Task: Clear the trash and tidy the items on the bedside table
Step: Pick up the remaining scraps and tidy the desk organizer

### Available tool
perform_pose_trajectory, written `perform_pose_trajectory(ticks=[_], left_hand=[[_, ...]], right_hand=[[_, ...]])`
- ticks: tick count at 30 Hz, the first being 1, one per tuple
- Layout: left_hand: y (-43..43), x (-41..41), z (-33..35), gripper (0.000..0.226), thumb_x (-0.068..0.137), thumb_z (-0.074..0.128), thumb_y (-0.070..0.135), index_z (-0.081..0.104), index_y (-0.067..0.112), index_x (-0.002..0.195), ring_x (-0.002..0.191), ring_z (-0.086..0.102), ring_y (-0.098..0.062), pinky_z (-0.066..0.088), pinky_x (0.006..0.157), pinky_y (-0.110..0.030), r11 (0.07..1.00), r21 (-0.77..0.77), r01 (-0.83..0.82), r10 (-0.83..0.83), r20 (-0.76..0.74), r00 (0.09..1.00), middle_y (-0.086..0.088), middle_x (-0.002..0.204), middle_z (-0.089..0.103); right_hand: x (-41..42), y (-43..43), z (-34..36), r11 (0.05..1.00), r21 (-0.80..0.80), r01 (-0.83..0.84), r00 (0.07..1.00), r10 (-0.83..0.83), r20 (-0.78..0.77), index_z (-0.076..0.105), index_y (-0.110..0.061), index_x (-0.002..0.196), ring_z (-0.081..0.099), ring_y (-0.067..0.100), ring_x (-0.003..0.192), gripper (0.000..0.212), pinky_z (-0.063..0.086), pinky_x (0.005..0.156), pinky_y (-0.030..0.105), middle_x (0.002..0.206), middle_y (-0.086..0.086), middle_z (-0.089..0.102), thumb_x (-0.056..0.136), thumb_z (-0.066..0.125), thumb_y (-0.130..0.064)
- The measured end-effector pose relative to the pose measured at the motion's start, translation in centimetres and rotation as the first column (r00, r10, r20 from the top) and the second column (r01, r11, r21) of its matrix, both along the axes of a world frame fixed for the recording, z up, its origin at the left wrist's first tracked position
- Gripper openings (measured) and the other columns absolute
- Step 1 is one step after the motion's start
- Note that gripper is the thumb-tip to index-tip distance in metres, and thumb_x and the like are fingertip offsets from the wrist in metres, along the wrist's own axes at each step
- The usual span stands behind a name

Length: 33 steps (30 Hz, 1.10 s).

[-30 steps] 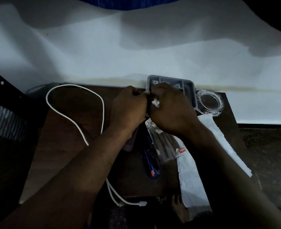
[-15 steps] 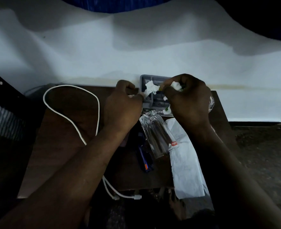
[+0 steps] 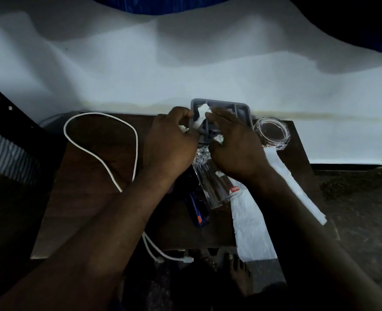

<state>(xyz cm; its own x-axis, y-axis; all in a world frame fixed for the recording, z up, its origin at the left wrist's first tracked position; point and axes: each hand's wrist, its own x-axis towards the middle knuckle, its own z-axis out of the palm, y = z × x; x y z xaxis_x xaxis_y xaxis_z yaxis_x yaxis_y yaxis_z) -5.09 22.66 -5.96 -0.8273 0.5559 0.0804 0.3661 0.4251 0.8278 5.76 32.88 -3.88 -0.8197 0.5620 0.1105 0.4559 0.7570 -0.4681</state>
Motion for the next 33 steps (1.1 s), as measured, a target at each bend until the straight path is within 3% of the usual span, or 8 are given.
perform_pose_trajectory(ticks=[3,6,11,14,19,21,28,33], left_hand=[[0.0,0.0,-0.1,0.029,0.089,0.064,0.028,0.07,0.036,0.116,0.101,0.065,-0.012,0.047,0.08,-0.023,1.0,-0.008,0.025,-0.025,0.003,1.0,0.003,0.114,0.07],[0.0,0.0,-0.3,0.03,0.088,0.064,0.028,0.073,0.036,0.115,0.103,0.065,-0.011,0.044,0.08,-0.021,0.999,-0.023,0.039,-0.039,-0.009,0.999,0.005,0.114,0.072],[0.1,-0.1,-0.3,0.028,0.088,0.066,0.03,0.075,0.036,0.114,0.1,0.067,-0.009,0.047,0.08,-0.021,0.999,-0.013,0.042,-0.042,-0.015,0.999,0.01,0.11,0.075],[0.1,-0.1,-0.4,0.027,0.09,0.066,0.035,0.074,0.036,0.116,0.099,0.066,-0.008,0.05,0.084,-0.023,0.999,-0.012,0.045,-0.045,-0.007,0.999,0.01,0.11,0.075],[0.1,0.0,-0.5,0.021,0.091,0.069,0.039,0.074,0.034,0.111,0.098,0.068,-0.011,0.039,0.075,-0.019,0.999,-0.03,0.034,-0.037,-0.104,0.994,0.009,0.106,0.076],[0.1,0.1,-0.4,0.017,0.091,0.068,0.04,0.074,0.032,0.105,0.097,0.069,-0.018,0.042,0.073,-0.022,0.997,-0.068,0.03,-0.042,-0.183,0.982,0.006,0.102,0.077],[-0.4,-0.1,-0.2,0.028,0.088,0.067,0.043,0.068,0.031,0.113,0.1,0.069,-0.035,0.053,0.076,-0.036,0.968,-0.239,0.079,-0.169,-0.387,0.906,-0.004,0.106,0.076],[-0.5,0.0,-0.2,0.026,0.085,0.069,0.038,0.069,0.028,0.109,0.098,0.068,-0.038,0.052,0.074,-0.038,0.96,-0.275,0.044,-0.164,-0.434,0.886,-0.007,0.103,0.075]], right_hand=[[0.0,-0.1,0.0,1.0,0.004,-0.002,0.998,0.003,-0.056,0.061,-0.012,0.143,0.049,0.017,0.144,0.055,0.041,0.115,0.03,0.154,0.003,0.056,0.088,0.064,-0.014],[0.0,-0.3,0.2,0.997,0.009,0.072,0.974,-0.069,-0.216,0.071,-0.011,0.128,0.066,0.027,0.121,0.045,0.054,0.1,0.037,0.13,0.01,0.071,0.084,0.067,-0.012],[0.1,0.9,1.4,0.925,-0.179,0.335,0.793,-0.379,-0.476,0.079,-0.023,0.102,0.067,-0.006,0.089,0.021,0.041,0.079,0.0,0.095,-0.015,0.076,0.082,0.075,-0.017],[0.2,1.1,1.5,0.882,-0.252,0.397,0.725,-0.47,-0.503,0.074,-0.024,0.087,0.063,-0.01,0.074,0.011,0.039,0.066,0.002,0.077,-0.021,0.07,0.08,0.081,-0.028],[0.1,1.2,1.2,0.884,-0.251,0.394,0.753,-0.467,-0.464,0.073,-0.026,0.102,0.063,-0.008,0.077,0.015,0.043,0.07,0.005,0.078,-0.018,0.069,0.088,0.075,-0.031],[0.0,1.3,0.9,0.892,-0.208,0.401,0.779,-0.452,-0.434,0.077,-0.025,0.094,0.066,0.002,0.079,0.011,0.049,0.074,0.015,0.08,-0.012,0.073,0.091,0.07,-0.033],[0.4,2.1,0.6,0.861,-0.246,0.445,0.737,-0.508,-0.447,0.054,-0.016,0.071,0.049,0.004,0.058,0.042,0.034,0.058,0.014,0.063,-0.005,0.055,0.093,0.07,-0.048],[0.6,1.7,0.7,0.852,-0.313,0.42,0.716,-0.523,-0.463,0.058,-0.009,0.084,0.053,-0.002,0.062,0.023,0.035,0.06,0.008,0.069,-0.006,0.059,0.094,0.068,-0.027]])
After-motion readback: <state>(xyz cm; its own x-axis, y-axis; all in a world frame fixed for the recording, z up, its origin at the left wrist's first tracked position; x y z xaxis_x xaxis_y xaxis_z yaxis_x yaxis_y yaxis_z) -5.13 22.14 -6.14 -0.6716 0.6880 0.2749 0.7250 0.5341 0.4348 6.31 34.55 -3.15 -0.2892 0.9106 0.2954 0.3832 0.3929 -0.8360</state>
